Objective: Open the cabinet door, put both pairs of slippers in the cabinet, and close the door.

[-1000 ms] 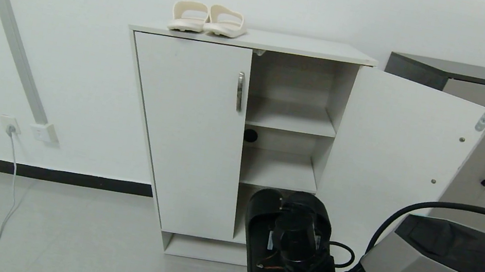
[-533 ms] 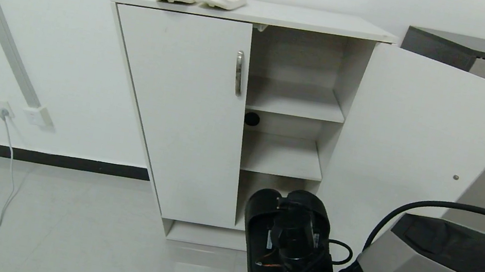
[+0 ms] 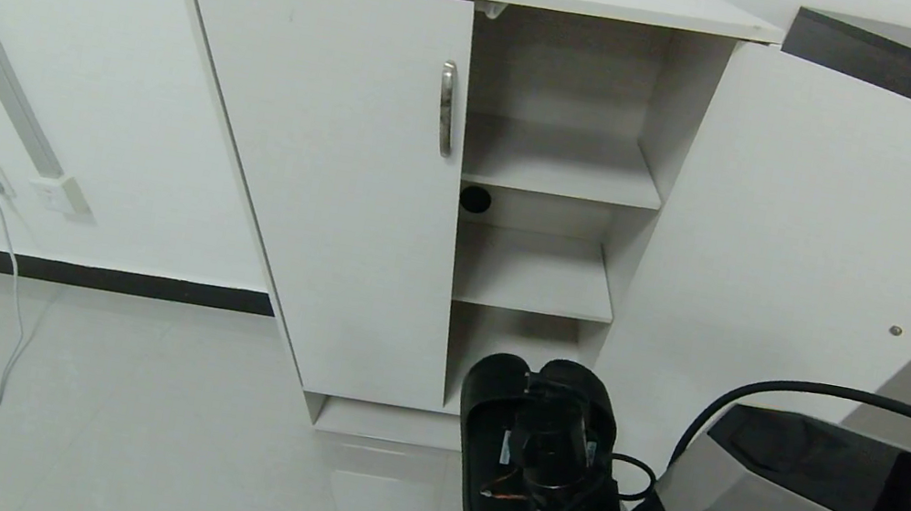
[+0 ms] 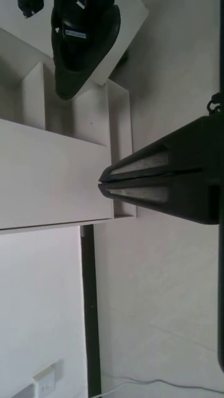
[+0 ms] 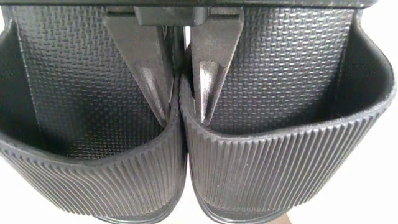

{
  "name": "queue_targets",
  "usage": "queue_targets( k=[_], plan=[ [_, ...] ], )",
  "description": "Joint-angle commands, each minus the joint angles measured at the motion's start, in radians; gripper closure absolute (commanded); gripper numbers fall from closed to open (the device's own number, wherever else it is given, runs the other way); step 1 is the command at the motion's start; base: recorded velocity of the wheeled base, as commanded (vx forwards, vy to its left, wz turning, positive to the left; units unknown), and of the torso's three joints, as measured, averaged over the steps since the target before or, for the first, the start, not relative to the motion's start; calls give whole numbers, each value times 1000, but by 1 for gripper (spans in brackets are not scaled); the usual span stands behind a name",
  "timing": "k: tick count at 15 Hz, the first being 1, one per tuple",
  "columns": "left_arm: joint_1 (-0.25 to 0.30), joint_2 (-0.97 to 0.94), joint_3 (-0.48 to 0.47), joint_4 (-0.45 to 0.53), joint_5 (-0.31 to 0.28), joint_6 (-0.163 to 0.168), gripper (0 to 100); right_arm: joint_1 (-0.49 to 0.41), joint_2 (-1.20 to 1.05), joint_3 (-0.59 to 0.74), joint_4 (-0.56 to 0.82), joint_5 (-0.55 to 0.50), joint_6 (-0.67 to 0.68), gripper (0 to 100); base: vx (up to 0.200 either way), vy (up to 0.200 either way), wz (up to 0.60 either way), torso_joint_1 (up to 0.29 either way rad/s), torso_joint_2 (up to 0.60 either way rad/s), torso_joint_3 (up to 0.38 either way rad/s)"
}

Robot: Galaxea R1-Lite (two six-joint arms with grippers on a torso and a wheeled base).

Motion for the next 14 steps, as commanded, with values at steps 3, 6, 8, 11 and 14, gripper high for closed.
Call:
queue_targets(
  k=[3, 6, 8, 11, 14],
  plan=[
    [0, 1, 0, -1, 0, 0, 100, -17, 50, 20, -227, -4, -79, 100, 0, 0, 0, 0, 0, 0],
    [0, 1, 0, -1, 0, 0, 100, -25, 83, 35, -331, 0, -162, 100, 0, 0, 0, 0, 0, 0],
    [-1, 1, 0, -1, 0, 0, 100, -26, 83, 35, -333, 0, -163, 100, 0, 0, 0, 0, 0, 0],
    [0, 1, 0, -1, 0, 0, 100, -26, 83, 32, -331, 0, -165, 100, 0, 0, 0, 0, 0, 0],
    [-1, 1, 0, 1, -1, 0, 100, -31, 83, 30, -331, -5, -168, 100, 133, 0, 0, 2, 5, 2]
  ],
)
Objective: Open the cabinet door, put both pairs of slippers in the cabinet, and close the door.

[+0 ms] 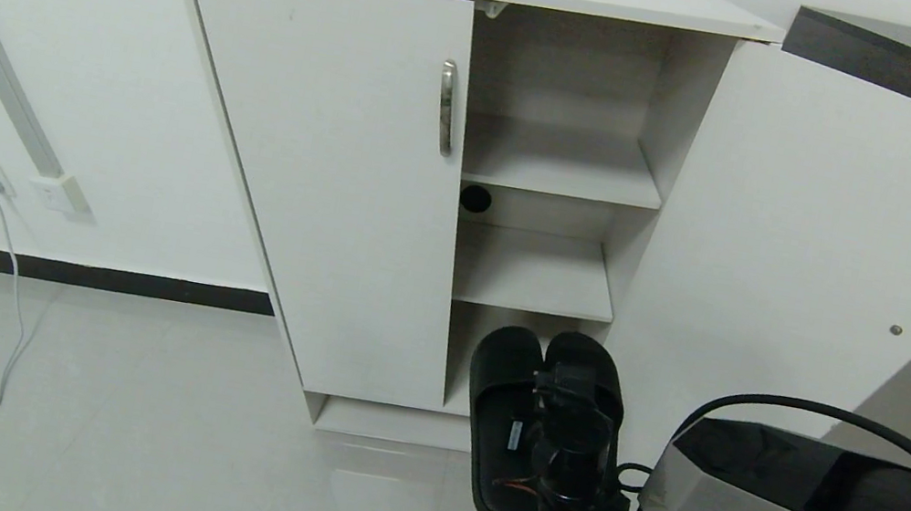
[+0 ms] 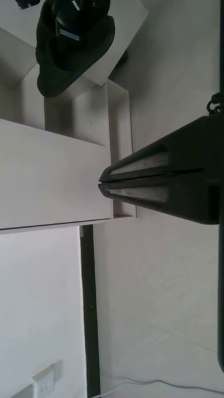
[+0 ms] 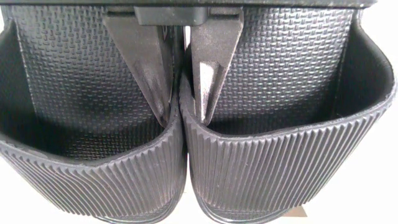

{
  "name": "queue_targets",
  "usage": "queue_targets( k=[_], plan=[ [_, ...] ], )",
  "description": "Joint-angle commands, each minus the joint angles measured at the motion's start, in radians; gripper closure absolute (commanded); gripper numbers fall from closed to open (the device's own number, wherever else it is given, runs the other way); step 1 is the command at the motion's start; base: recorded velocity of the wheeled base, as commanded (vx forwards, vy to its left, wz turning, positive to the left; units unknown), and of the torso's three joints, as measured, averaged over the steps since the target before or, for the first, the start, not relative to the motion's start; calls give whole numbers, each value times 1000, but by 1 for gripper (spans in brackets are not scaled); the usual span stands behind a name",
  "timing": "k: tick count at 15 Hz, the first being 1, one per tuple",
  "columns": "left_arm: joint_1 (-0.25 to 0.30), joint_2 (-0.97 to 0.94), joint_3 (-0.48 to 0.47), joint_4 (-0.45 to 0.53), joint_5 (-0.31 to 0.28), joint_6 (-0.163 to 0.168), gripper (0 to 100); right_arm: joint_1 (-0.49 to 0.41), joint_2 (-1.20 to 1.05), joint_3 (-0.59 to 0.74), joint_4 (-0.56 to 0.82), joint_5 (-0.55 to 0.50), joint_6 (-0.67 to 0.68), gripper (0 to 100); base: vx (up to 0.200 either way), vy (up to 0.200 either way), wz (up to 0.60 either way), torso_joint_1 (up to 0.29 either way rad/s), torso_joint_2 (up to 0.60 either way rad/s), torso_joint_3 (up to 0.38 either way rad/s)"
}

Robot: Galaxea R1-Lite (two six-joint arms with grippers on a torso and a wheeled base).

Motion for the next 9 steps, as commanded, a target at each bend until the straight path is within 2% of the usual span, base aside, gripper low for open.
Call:
queue_targets(
  k=[1, 9],
  plan=[
    [0, 1, 0, 1, 1, 0, 100, -1, 0, 0, -2, -1, -1, 100, 200, 0, 0, -7, -2, -2],
    [0, 1, 0, -1, 1, 0, 100, -3, 2, 1, 0, -2, -3, 100, 200, 0, 0, 4, 4, 3]
  ],
)
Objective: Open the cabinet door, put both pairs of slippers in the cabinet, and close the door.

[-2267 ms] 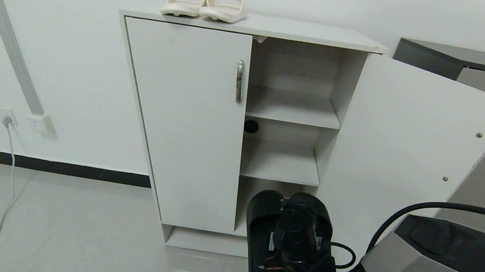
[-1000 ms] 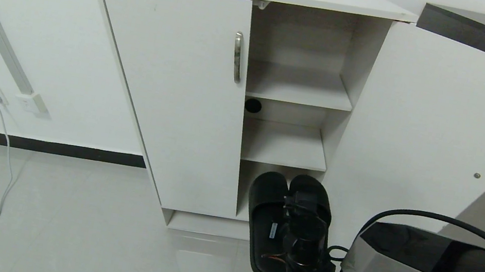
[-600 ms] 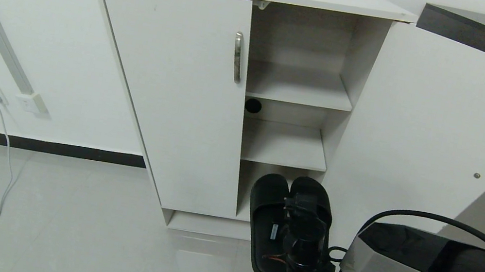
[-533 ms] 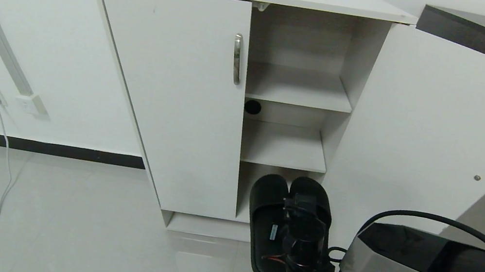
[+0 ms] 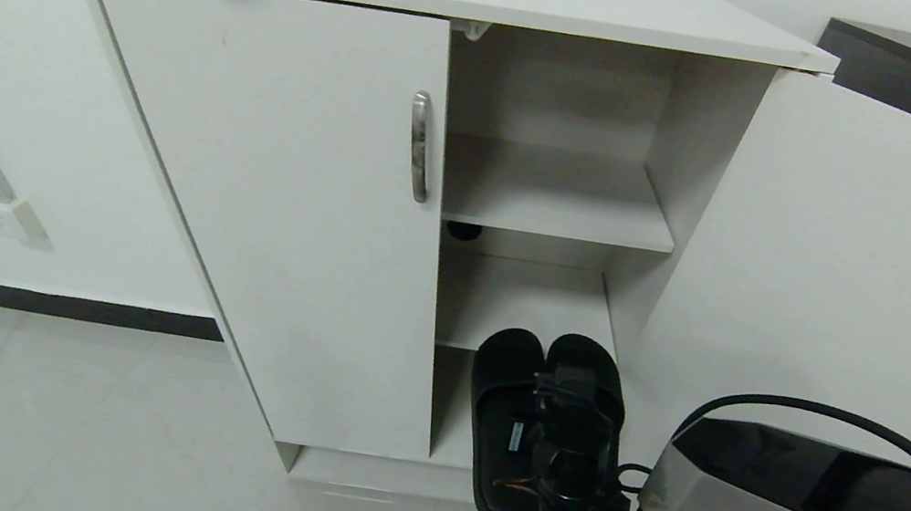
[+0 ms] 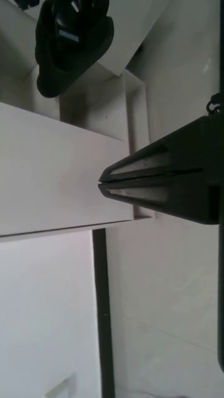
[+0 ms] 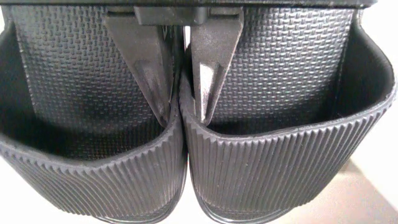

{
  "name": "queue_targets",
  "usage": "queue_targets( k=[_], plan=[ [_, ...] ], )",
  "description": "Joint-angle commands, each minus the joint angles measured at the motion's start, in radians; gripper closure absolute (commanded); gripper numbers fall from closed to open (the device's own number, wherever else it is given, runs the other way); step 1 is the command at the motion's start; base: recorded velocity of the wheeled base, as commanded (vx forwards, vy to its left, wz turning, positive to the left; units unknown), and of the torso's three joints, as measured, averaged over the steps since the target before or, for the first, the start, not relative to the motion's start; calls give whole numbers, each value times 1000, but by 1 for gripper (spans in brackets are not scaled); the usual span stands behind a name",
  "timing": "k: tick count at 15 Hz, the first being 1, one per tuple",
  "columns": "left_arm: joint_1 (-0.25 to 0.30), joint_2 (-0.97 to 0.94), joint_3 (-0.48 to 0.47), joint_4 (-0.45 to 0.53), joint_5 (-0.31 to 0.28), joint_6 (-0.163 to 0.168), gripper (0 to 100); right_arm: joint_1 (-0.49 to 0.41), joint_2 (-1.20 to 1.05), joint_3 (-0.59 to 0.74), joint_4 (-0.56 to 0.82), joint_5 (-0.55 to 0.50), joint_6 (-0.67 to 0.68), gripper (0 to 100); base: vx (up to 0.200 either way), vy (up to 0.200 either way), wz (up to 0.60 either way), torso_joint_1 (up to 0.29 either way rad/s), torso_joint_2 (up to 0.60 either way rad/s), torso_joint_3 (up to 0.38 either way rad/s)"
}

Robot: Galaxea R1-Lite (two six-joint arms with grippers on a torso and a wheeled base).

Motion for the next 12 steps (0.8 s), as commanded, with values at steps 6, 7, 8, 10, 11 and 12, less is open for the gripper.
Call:
queue_targets(
  k=[6, 7, 8, 10, 11, 12],
  plan=[
    [0, 1, 0, -2, 0, 0, 100, -19, 14, -43, 87, 8, 0, 100, 33, 0, 0, 0, 0, 0],
    [-1, 1, 0, -2, 0, 0, 100, -30, 13, -66, 102, 8, -2, 100, 0, 0, 0, 0, 0, 0],
    [0, 1, 0, -2, 0, 0, 100, -39, 13, -98, 128, 8, -2, 100, 0, 0, 0, 0, 0, 0],
    [-1, 1, 0, -2, 0, 0, 100, -44, 17, -141, 179, 9, 1, 100, 0, 0, 0, 0, 0, 0],
    [0, 1, 0, -2, 0, 0, 100, -44, 30, -167, 185, 9, 1, 100, 0, 0, 0, 0, 0, 0],
    [0, 1, 0, -2, 0, 0, 100, -47, 37, -190, 194, 9, 1, 100, 0, 0, 0, 0, 0, 0]
  ],
)
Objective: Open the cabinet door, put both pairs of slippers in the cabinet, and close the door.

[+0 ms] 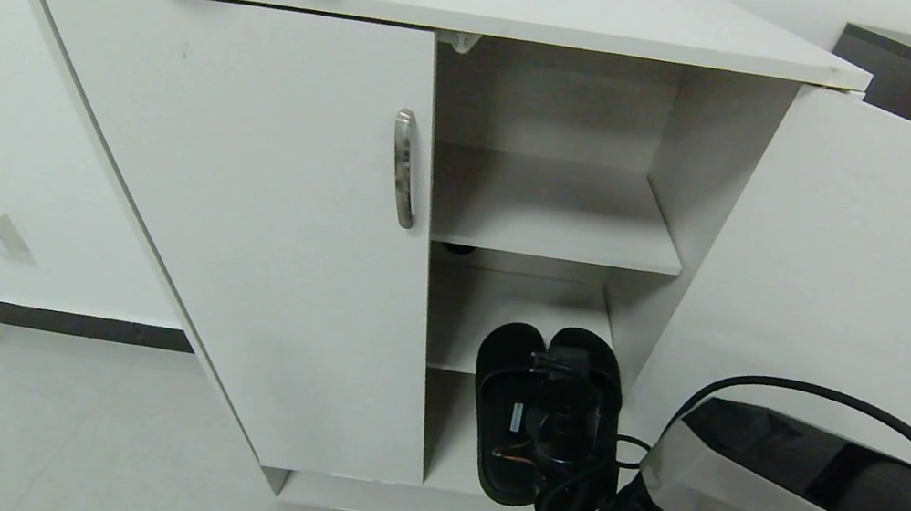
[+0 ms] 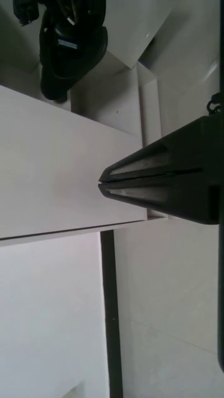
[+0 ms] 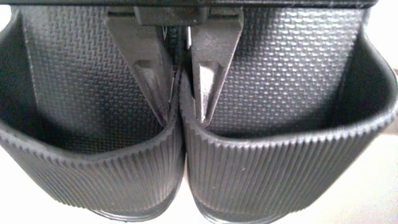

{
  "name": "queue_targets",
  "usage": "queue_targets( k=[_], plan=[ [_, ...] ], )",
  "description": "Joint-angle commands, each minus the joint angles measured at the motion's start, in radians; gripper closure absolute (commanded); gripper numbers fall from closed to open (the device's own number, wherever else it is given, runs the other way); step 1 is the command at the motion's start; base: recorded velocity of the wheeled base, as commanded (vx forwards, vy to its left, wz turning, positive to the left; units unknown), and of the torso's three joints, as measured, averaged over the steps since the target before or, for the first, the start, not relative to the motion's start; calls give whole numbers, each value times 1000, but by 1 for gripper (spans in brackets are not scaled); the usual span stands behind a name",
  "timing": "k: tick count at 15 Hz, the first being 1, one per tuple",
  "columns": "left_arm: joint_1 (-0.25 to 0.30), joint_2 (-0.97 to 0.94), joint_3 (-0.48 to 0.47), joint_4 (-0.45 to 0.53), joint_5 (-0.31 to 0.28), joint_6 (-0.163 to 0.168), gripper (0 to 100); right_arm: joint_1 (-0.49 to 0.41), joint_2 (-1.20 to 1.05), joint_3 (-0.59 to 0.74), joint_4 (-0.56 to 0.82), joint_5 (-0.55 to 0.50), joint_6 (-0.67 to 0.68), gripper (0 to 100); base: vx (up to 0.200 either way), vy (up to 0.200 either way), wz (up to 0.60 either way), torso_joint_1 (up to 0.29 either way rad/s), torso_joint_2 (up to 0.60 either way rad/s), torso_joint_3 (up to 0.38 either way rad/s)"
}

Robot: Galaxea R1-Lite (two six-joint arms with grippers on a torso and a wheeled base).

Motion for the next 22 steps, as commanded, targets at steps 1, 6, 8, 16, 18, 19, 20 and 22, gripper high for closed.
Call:
queue_targets(
  k=[1, 6, 8, 16, 18, 19, 20, 22],
  plan=[
    [0, 1, 0, 0, 0, 0, 100, -7, 18, -54, 33, 0, 1, 100, 0, 0, 0, 0, 0, 0],
    [0, 1, 0, 0, 0, 0, 100, -56, 55, -210, 149, 3, 1, 100, 0, 0, 0, 0, 0, 0],
    [1, 1, 0, 0, 0, 0, 100, -67, 67, -264, 174, 48, -2, 100, 0, 0, 0, 0, 0, 0],
    [0, 1, 0, 0, 0, -2, 100, -93, 162, -589, 390, 74, -36, 100, 0, 0, 0, 0, 0, 0],
    [1, 1, 0, 0, 2, -3, 100, -102, 174, -663, 454, 74, -36, 100, 0, 0, 0, 0, 0, 0],
    [1, 1, 0, 0, 2, -3, 100, -104, 174, -675, 462, 75, -36, 100, 0, 0, 0, 0, 0, 0],
    [0, 1, 0, 0, 2, -2, 100, -104, 173, -675, 462, 75, -36, 100, 0, 0, 0, 0, 0, 0],
    [1, 1, 0, 0, 2, 0, 100, -102, 173, -672, 458, 75, -28, 100, 0, 0, 0, 0, 0, 0]
  ],
)
